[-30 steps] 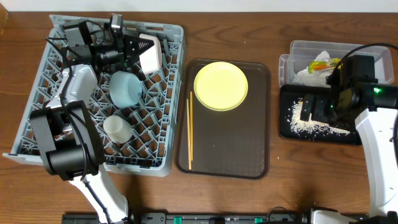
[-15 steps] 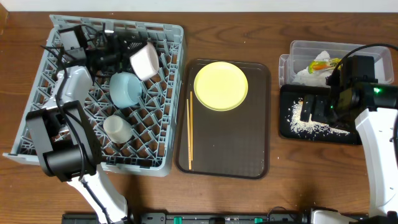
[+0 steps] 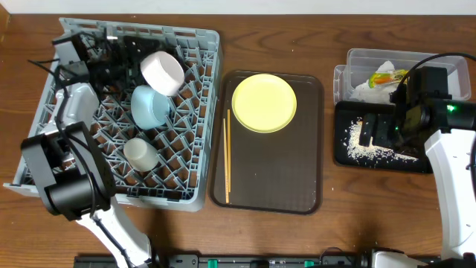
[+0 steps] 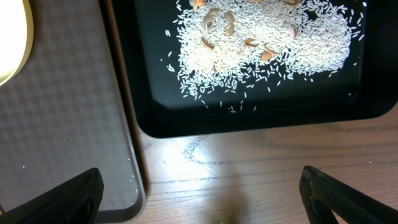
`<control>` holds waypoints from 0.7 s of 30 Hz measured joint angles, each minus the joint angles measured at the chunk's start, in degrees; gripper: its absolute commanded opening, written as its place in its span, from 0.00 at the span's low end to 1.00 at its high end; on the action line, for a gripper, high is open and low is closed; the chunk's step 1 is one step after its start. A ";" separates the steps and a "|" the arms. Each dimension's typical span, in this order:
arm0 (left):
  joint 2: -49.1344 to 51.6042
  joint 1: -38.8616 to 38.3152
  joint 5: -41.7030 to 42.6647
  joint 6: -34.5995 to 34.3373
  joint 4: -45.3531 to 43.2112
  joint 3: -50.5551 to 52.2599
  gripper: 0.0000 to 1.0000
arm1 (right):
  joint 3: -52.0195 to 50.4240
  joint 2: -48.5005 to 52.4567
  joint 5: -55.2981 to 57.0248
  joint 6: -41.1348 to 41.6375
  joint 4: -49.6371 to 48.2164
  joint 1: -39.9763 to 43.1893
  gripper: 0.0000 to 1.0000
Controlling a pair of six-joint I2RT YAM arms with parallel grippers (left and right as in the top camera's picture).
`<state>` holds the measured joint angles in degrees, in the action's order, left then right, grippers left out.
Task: Sort waste into correct bins and load items into the dishwasher
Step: 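Carry the pink bowl to the back of the dish rack, then release the pink bowl in the rack and open the left gripper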
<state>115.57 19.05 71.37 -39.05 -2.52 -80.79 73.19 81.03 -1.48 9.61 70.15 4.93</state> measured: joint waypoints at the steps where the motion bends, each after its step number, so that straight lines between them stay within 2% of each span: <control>1: -0.63 0.13 -0.24 0.07 -0.61 0.00 0.87 | 0.00 0.00 0.00 0.00 -0.02 0.00 0.98; 9: -6.86 0.22 -1.29 0.26 0.96 -0.02 0.89 | 0.00 0.00 0.00 0.00 0.02 0.00 0.98; 15: -7.02 -1.49 -4.44 7.13 14.19 0.00 0.91 | 0.00 0.00 0.00 0.00 0.15 0.00 0.98; 21: -7.02 -2.93 -7.43 12.41 17.18 0.00 0.91 | 0.00 0.00 0.00 0.00 0.35 0.00 0.99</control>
<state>108.55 16.12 63.94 -26.63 14.66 -80.79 73.19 81.03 -1.48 9.61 70.50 4.93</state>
